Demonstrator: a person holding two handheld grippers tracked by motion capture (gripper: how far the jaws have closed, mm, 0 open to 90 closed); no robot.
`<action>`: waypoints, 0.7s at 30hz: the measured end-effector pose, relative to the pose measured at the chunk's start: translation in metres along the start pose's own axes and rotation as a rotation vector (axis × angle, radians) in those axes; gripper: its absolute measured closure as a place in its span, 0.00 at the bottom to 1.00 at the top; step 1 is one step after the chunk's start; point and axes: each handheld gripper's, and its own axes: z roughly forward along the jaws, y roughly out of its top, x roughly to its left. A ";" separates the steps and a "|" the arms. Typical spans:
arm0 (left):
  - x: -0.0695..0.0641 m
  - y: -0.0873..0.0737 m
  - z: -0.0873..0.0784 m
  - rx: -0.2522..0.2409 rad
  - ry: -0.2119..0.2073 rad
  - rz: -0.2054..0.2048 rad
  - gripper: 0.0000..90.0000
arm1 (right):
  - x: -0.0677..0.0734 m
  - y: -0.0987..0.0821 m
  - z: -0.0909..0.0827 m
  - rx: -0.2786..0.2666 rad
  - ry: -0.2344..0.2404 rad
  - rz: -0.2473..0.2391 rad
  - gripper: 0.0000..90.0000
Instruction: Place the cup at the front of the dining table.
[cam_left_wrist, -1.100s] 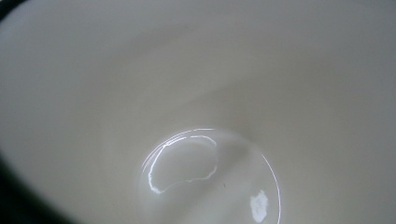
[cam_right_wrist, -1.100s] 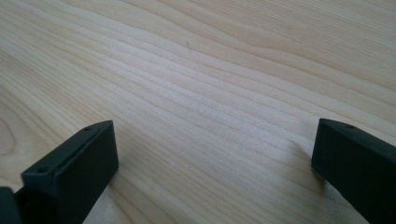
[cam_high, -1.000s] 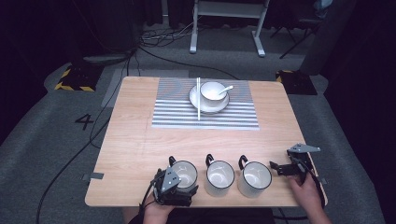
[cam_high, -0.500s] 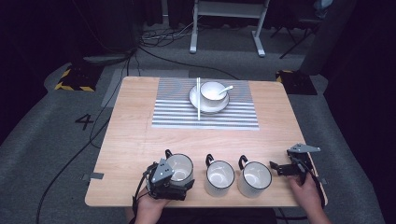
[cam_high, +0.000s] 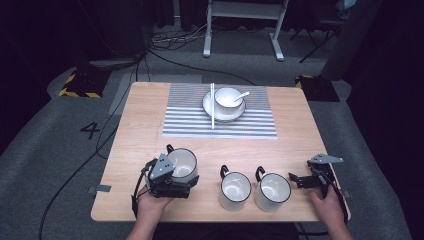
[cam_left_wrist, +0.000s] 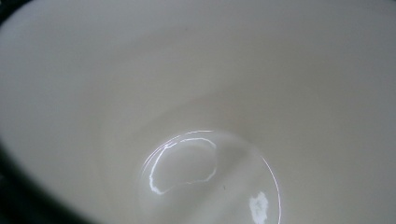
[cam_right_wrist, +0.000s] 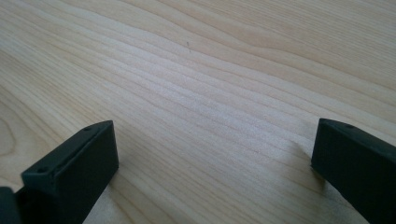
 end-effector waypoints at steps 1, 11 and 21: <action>0.001 0.002 0.000 -0.005 -0.001 -0.007 0.04 | 0.000 0.000 0.000 0.000 0.000 0.000 0.01; 0.012 0.020 0.001 -0.002 -0.010 0.006 0.04 | 0.000 0.000 0.000 0.001 0.000 0.002 0.01; 0.026 0.037 0.006 0.003 -0.022 -0.001 0.04 | 0.000 0.000 0.000 0.000 0.000 0.000 0.01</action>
